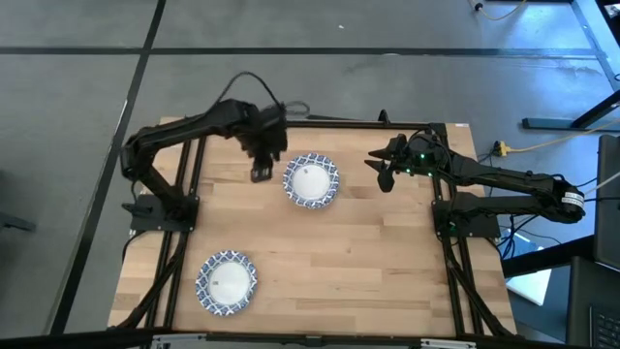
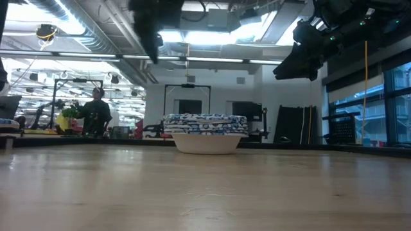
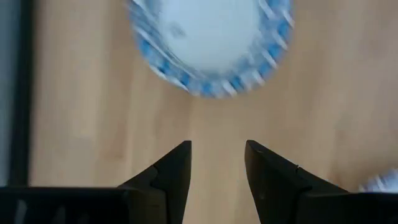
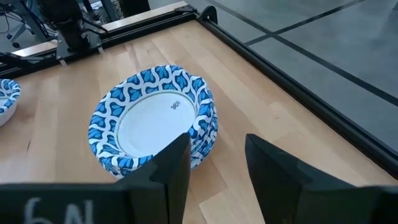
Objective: Nest bowls inside each other
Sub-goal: Stack the bowl on top of the bowl on the table
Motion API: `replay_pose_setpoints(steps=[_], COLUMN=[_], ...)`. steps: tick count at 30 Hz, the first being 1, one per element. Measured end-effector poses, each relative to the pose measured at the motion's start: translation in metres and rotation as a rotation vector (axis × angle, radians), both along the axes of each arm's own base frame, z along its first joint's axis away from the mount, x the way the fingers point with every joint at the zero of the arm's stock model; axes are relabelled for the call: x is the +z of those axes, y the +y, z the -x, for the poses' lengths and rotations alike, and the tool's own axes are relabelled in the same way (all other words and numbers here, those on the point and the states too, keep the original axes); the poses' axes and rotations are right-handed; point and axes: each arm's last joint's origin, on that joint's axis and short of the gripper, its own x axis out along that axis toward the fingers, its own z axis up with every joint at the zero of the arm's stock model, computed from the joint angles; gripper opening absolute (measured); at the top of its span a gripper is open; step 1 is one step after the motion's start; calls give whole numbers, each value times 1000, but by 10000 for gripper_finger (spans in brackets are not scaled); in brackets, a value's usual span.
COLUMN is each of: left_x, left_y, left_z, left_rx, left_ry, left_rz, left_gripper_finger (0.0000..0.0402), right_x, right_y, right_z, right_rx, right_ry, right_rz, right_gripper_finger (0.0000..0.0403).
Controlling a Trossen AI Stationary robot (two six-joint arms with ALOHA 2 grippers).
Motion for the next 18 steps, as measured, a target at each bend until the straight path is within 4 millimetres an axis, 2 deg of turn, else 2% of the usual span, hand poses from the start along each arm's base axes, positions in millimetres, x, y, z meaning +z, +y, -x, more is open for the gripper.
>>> replay_pose_setpoints(steps=[4, 9, 13, 18], left_x=[-2, -22, -40, -56], left_y=[-27, -57, -74, -93], left_z=[4, 4, 19, 48], left_rx=[-96, -163, -126, -76], left_ry=[61, 38, 19, -14], left_rz=[12, 15, 30, 56], left_gripper_finger=[144, 138, 138, 138], right_x=[0, 1, 2, 2], right_y=[0, 0, 1, 5], right_z=[0, 0, -2, -3], right_rx=[0, 0, 15, 34], right_ry=[0, -10, -34, -37], right_rz=[0, -1, -23, -31], right_gripper_finger=[154, 154, 154, 154])
